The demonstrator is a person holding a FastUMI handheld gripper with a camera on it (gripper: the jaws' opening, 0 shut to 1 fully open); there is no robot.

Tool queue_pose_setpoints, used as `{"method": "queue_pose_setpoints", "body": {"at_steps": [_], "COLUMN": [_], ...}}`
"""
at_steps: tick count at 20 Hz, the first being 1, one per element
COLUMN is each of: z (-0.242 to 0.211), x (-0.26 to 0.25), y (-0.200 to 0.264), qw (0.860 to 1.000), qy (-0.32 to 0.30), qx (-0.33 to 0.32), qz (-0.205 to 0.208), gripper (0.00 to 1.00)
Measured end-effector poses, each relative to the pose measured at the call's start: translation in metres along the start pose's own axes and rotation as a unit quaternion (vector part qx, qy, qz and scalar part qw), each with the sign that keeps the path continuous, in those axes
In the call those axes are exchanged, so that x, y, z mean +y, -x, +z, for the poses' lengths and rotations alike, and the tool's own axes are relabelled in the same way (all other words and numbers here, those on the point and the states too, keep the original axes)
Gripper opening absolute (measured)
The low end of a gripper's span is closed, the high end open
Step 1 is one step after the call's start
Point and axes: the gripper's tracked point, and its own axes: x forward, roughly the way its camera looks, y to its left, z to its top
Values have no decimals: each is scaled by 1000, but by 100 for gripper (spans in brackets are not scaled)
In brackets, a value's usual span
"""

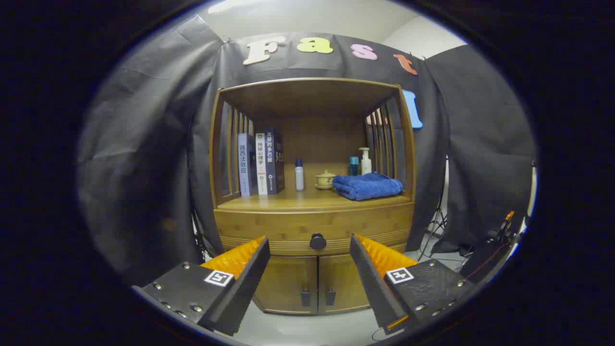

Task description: Pull open the drawer, take out the items inside it, and place them on the countertop above the cabinet.

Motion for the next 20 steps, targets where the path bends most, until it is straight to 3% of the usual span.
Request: {"method": "queue_pose_setpoints", "body": {"at_steps": [20], "z": [9], "x": [-1], "y": [-9], "qw": [1000], "qy": [26], "qx": [-6], "qz": [-14], "gripper": [100]}}
